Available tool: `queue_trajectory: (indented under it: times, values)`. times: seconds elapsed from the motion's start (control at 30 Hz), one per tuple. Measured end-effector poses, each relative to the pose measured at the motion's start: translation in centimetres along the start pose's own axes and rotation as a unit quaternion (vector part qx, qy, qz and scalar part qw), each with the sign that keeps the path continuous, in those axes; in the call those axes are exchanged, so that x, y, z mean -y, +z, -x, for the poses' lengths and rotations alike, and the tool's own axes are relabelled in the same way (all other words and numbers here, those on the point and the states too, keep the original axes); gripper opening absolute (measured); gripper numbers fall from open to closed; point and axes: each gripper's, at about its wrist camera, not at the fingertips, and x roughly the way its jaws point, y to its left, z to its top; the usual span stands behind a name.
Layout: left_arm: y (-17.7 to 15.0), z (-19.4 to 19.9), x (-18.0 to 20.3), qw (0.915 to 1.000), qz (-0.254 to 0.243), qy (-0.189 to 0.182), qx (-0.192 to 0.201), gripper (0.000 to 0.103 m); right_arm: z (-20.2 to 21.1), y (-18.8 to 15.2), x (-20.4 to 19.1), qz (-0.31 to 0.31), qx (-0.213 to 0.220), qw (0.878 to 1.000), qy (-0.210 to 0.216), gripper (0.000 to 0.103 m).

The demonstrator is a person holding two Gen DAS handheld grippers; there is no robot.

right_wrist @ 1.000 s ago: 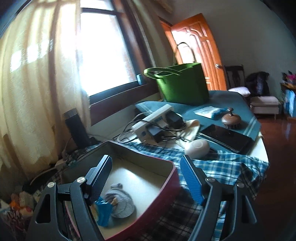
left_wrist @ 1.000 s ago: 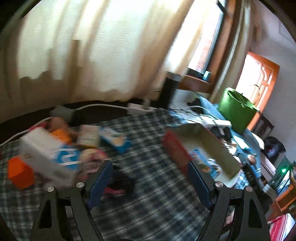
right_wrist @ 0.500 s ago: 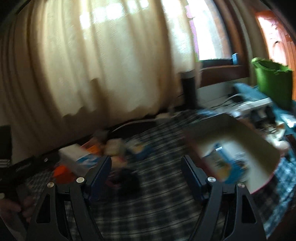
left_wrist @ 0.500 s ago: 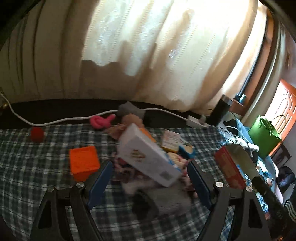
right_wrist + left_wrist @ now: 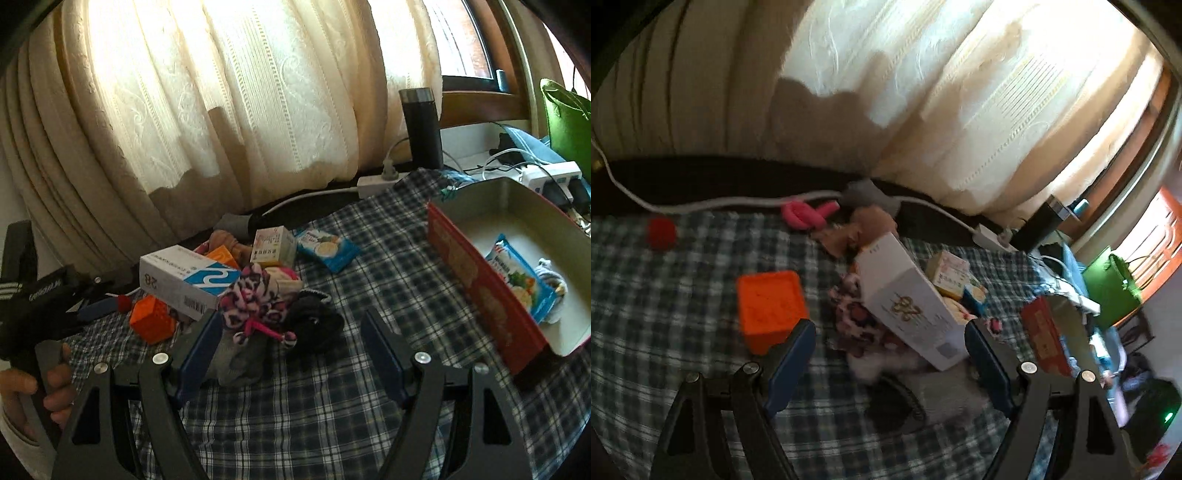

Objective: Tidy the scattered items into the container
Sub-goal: 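Lower the blue cracker packet into the red tin and open the left tool, then grasp the white-and-blue box with the left tool while the right tool grasps the pink leopard plush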

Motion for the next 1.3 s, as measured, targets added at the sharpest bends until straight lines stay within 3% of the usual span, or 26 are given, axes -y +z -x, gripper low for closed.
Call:
queue_trajectory:
  times: [0.2, 0.43, 0.5, 0.57, 0.8, 1.0, 1.3]
  values:
    - [0.8, -3.0, -0.5, 0.9961, 0.081, -0.032, -0.019, 0.084, -0.8, -0.4, 0.6, -0.001, -0.008, 1.000, -0.001, 0.080]
    - [1.2, -5.0, -0.2, 0.9960, 0.088, -0.018, 0.001, 0.084, -0.6, -0.6, 1.4, -0.003, -0.007, 1.000, -0.006, 0.080]
    - [1.2, -5.1, -0.2, 0.9960, 0.086, -0.023, 0.008, 0.081, -0.7, -0.7, 1.5, -0.004, -0.008, 1.000, -0.008, 0.080]
    - [1.3, -5.0, -0.4, 0.9964, 0.080, -0.029, 0.010, 0.052, -0.8, -0.7, 1.6, -0.003, -0.009, 1.000, -0.009, 0.080]
    - [1.3, -3.7, -0.6, 0.9953, 0.074, -0.058, 0.024, 0.046, -1.4, -0.6, 0.5, 0.012, -0.014, 1.000, -0.002, 0.080]
    - [1.7, -0.2, 1.5, 0.9960, 0.019, -0.052, 0.070, 0.041, -2.7, 0.6, -1.4, 0.030, -0.024, 0.999, 0.024, 0.080]
    - [1.7, 3.0, 3.1, 0.9931, -0.008, -0.060, 0.100, 0.041, -7.5, 1.0, -4.6, 0.070, -0.077, 0.994, 0.030, 0.080]
